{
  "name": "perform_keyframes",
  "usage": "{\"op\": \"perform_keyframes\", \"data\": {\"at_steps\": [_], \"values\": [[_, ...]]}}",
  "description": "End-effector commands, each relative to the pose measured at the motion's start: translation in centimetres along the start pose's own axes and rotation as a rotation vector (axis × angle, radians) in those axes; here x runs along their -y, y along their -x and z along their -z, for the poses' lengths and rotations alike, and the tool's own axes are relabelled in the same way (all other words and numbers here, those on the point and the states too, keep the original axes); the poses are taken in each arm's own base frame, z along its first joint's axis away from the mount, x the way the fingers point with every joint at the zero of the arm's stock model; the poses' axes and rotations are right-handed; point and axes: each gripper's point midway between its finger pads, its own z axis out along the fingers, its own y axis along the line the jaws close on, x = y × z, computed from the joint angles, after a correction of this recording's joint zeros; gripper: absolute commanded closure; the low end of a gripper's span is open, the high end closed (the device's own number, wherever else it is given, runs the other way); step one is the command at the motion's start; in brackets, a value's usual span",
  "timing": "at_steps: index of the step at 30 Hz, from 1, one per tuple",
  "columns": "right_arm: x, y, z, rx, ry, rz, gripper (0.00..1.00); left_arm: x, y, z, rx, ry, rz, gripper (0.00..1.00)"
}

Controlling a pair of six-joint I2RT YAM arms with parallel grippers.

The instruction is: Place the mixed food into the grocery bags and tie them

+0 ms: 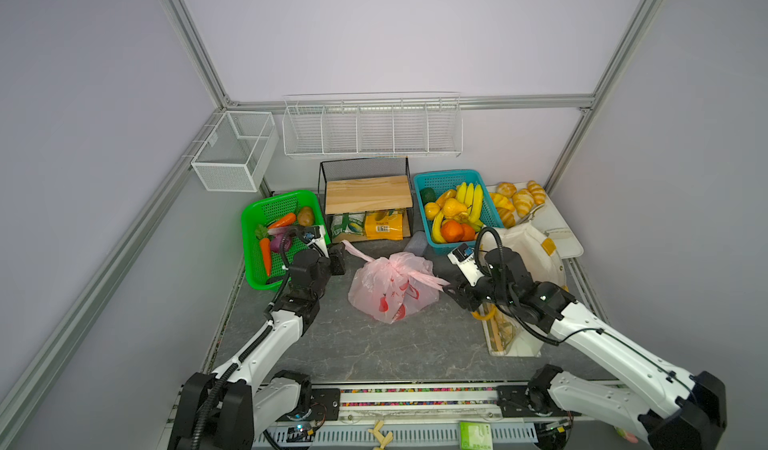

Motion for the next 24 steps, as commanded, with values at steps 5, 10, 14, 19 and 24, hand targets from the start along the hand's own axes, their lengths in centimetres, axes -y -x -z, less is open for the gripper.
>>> {"op": "perform_keyframes", "data": {"at_steps": [5,10,14,19,24], "values": [[-3.5,6.2,-0.5,0.091,0.097,0.303,0.08,-0.3,4.6,2.6,0.127,0.052,0.096,0.37],[-5.1,8.3,-4.0,0.062,0.203,0.423,0.11,-1.3,5.7,4.2,0.129,0.127,0.150,0.15],[-6.1,9.1,-7.2,0.010,0.276,0.485,0.12,-1.5,5.7,4.6,0.117,0.138,0.171,0.10],[-6.3,8.0,-11.2,-0.088,0.329,0.530,0.12,-1.6,5.5,5.0,0.111,0.138,0.153,0.10],[-6.2,6.3,-13.9,-0.175,0.366,0.538,0.12,-1.7,5.5,5.3,0.110,0.147,0.128,0.09]]}}
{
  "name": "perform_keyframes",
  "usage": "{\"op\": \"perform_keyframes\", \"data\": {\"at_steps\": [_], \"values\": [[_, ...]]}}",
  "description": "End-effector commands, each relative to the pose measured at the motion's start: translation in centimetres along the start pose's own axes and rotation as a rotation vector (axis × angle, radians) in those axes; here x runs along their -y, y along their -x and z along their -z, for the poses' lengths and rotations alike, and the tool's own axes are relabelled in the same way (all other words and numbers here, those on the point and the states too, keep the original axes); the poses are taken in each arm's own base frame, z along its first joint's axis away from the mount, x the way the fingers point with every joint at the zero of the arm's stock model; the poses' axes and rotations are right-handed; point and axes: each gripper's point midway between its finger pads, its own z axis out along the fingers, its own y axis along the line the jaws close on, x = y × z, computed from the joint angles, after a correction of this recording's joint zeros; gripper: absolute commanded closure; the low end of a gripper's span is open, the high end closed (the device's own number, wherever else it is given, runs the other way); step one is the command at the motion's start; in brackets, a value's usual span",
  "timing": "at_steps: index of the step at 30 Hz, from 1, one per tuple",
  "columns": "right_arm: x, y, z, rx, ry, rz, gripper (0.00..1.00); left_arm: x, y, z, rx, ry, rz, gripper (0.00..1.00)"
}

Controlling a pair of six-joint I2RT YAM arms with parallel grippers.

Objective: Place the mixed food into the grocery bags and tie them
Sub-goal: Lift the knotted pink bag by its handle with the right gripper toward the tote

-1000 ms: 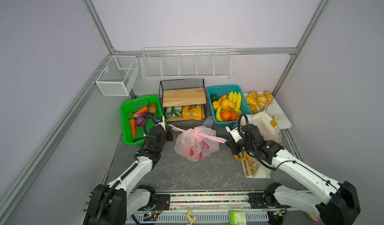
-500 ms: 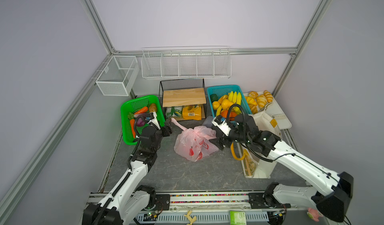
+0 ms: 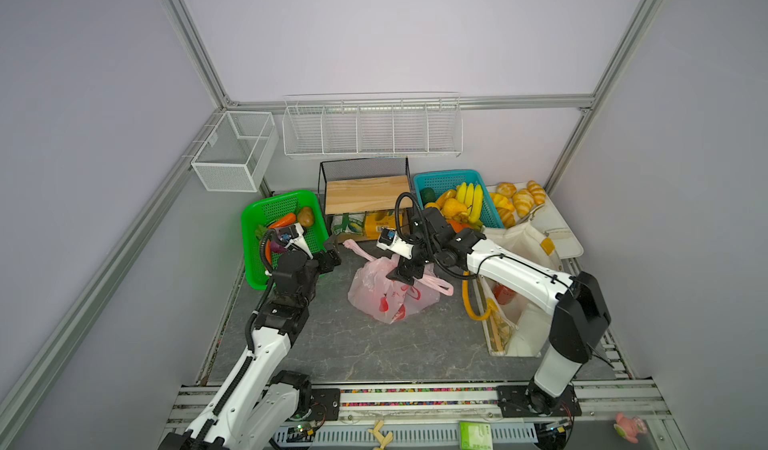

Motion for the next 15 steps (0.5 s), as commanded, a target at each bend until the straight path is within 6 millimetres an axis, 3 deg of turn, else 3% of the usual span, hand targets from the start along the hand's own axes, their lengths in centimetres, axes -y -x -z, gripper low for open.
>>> {"op": "perform_keyframes", "data": {"at_steps": [1,5,10,15], "values": [[-1.4,-0.9,-1.0,-0.050,0.081,0.048,0.11,-0.2,0.7,0.4,0.014,0.016,-0.004,0.09],[-1.5,-1.9,-2.4,-0.079,0.073,0.042,0.02,-0.2,0.4,0.3,0.005,0.010,0.002,0.09],[-1.8,-2.0,-2.8,-0.083,0.071,0.022,0.47,0.1,-0.2,0.1,-0.012,-0.012,0.015,0.09],[-1.9,-1.6,-1.3,-0.045,0.034,-0.026,0.70,1.7,-0.1,0.4,-0.036,-0.093,0.032,0.10]]}}
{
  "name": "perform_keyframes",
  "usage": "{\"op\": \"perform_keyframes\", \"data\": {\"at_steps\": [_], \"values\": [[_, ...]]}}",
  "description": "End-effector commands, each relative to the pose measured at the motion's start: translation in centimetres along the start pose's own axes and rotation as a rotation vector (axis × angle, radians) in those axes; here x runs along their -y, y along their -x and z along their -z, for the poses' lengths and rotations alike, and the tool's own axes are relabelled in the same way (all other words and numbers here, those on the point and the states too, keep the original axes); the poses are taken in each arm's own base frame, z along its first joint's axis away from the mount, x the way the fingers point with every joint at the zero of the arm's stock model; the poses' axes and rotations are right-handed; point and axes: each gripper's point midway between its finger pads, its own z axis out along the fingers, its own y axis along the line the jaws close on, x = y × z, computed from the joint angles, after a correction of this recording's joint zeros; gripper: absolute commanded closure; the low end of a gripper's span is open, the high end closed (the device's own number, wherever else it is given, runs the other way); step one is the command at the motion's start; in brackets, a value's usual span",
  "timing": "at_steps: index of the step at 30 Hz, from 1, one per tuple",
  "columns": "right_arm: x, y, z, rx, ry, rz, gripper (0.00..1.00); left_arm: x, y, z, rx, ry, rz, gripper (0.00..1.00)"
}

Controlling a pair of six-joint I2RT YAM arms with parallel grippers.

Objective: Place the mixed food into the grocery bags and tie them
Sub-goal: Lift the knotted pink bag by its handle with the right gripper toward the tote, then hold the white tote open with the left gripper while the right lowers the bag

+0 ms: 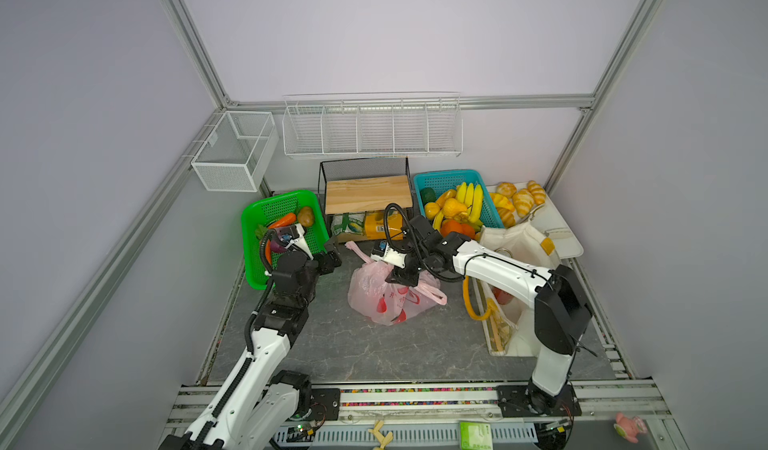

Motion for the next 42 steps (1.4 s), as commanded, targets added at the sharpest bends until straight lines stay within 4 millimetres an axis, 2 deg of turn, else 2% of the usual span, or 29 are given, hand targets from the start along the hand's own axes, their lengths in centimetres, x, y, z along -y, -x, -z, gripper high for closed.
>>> {"op": "perform_keyframes", "data": {"at_steps": [1,4,8,13,18,22,24,27,33,37,42], "values": [[-0.6,0.8,1.9,0.048,-0.023,-0.026,0.72,1.8,0.4,0.4,-0.020,-0.092,0.036,0.10],[-0.9,1.2,4.0,0.085,-0.050,-0.090,0.77,3.9,0.6,0.9,-0.045,-0.201,0.062,0.10],[-1.1,2.5,7.8,0.181,-0.068,-0.216,0.86,5.8,1.1,1.6,-0.061,-0.301,0.109,0.11],[-0.9,4.1,13.3,0.321,-0.086,-0.353,0.90,6.7,2.5,2.8,-0.019,-0.350,0.147,0.12],[-0.4,6.6,20.7,0.497,-0.138,-0.429,0.90,7.5,3.4,3.8,0.014,-0.405,0.194,0.12],[0.7,6.4,27.1,0.573,-0.320,-0.475,0.90,9.3,3.9,4.6,0.012,-0.510,0.229,0.13],[1.3,5.3,30.2,0.585,-0.453,-0.506,0.91,10.4,3.6,4.5,-0.012,-0.539,0.247,0.13],[2.1,3.1,34.0,0.580,-0.642,-0.563,0.92,12.8,2.1,4.1,-0.055,-0.553,0.219,0.14],[2.7,-2.9,38.8,0.511,-0.969,-0.652,0.92,19.6,-1.5,3.2,-0.194,-0.647,0.165,0.16],[2.9,-6.5,39.5,0.433,-1.099,-0.691,0.92,24.0,-3.4,3.1,-0.254,-0.717,0.124,0.16],[2.9,-9.9,37.8,0.343,-1.120,-0.743,0.93,29.0,-6.1,2.7,-0.342,-0.789,0.078,0.17]]}}
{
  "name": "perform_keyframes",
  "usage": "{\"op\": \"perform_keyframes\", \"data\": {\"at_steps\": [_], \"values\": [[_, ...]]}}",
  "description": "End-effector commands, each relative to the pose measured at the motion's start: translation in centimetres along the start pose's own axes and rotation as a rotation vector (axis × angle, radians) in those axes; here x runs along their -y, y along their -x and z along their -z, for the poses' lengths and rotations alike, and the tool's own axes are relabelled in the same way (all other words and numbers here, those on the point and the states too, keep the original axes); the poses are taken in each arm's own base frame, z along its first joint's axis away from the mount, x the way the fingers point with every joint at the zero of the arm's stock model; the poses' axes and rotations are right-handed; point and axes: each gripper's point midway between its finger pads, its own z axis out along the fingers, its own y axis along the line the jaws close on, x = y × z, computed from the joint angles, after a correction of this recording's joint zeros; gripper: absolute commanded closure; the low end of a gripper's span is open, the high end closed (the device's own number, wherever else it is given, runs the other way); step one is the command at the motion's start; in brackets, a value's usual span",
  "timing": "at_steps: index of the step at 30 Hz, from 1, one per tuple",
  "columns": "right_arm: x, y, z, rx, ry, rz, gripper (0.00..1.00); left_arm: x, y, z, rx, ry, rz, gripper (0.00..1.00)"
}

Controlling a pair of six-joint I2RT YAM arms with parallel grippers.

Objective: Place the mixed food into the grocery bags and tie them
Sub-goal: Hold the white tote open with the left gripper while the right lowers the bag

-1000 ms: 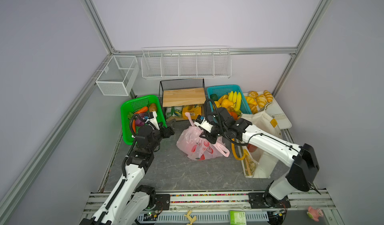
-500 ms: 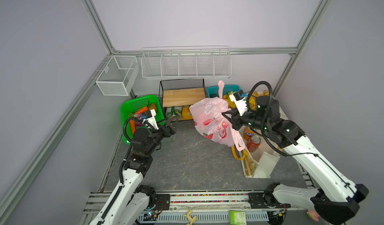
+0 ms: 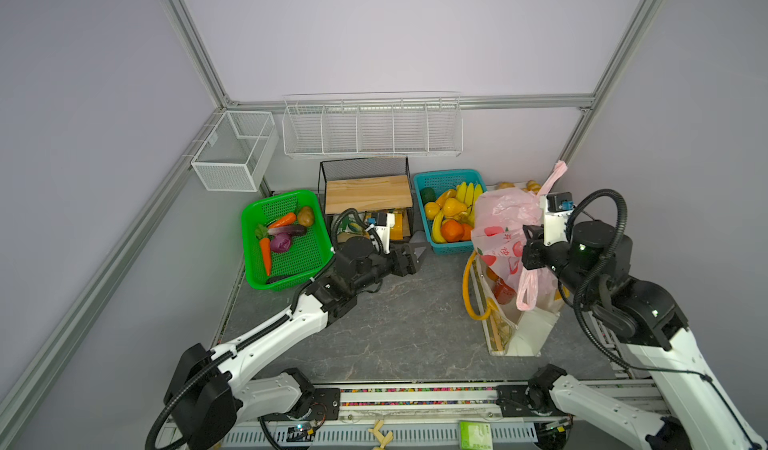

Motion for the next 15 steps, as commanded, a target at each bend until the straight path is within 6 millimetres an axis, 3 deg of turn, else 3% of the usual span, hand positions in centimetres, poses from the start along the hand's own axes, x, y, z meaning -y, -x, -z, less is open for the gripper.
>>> {"op": "perform_keyframes", "data": {"at_steps": [1,8,15], "values": [[1.8,-2.5,-0.6,-0.059,-0.095,-0.011,0.93,2.3,0.3,-2.3,-0.007,-0.043,-0.035,0.18],[2.9,-7.1,-0.7,-0.186,-0.134,-0.028,0.94,2.9,-2.0,-7.6,-0.141,-0.053,-0.110,0.23],[5.0,-9.5,1.0,-0.267,-0.219,-0.015,0.94,2.8,-3.6,-10.6,-0.236,-0.069,-0.157,0.30]]}}
